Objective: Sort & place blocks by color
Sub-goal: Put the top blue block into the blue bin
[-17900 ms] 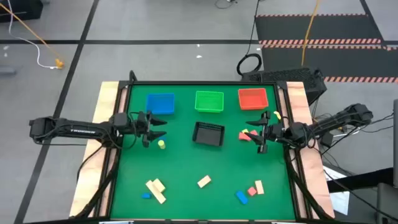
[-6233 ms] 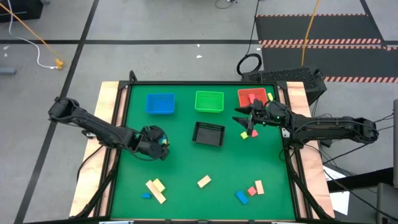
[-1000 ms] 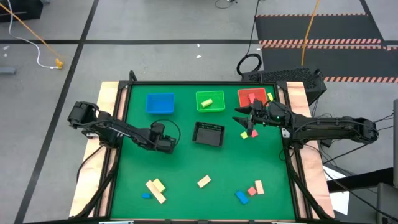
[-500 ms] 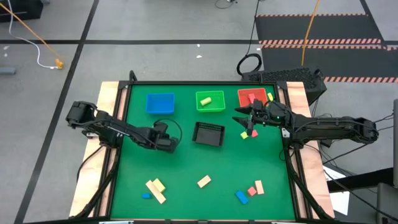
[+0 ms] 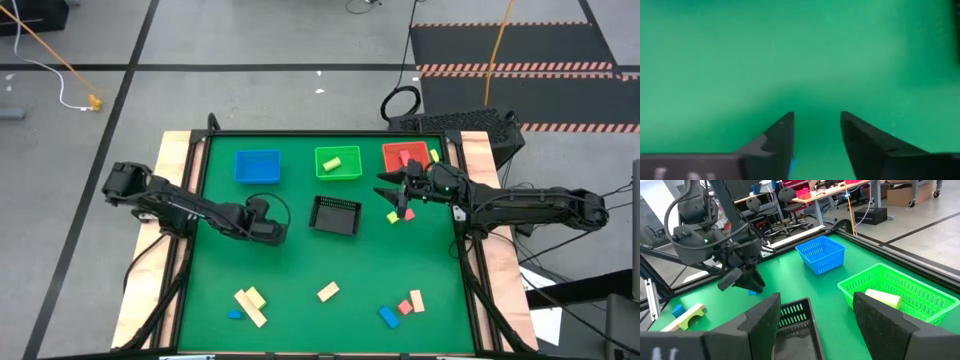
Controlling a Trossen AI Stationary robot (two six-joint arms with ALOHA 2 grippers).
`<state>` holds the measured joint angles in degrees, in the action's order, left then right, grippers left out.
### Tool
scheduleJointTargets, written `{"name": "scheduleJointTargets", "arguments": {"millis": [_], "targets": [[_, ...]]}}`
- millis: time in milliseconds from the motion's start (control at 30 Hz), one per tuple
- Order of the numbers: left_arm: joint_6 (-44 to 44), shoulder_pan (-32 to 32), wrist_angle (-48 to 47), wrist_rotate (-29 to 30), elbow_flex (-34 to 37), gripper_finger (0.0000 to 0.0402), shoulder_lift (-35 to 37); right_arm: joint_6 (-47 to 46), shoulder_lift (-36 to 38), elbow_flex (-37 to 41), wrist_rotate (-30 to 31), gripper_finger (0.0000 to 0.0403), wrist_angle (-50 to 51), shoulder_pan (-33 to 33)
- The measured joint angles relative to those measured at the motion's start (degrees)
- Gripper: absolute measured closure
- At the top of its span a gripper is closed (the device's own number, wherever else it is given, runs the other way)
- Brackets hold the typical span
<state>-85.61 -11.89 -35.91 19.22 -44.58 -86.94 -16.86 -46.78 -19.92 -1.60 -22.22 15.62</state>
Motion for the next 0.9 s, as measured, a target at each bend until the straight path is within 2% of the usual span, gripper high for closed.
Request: {"name": "scheduleJointTargets", "arguments": {"millis": [300,433,567,633,900], "targets": [[-4.4,-4.7,-3.0,-1.0,0.0,0.0131,0.0,0.0,0.0,0.0,0.0,0.0163,0.0,0.0],[-8.2,-6.2,-5.4,-0.4,0.0,0.0113,0.0,0.0,0.0,0.0,0.0,0.0163,0.0,0.0],[-8.1,-7.6,-6.6,0.1,0.0,0.0111,0.0,0.0,0.0,0.0,0.0,0.0163,0.0,0.0],[-3.5,-8.3,-7.1,0.2,0.0,0.0116,0.0,0.0,0.0,0.0,0.0,0.0163,0.0,0.0],[25.1,-9.4,-11.6,0.4,0.0,0.0138,0.0,0.0,0.0,0.0,0.0,0.0163,0.0,0.0]]}}
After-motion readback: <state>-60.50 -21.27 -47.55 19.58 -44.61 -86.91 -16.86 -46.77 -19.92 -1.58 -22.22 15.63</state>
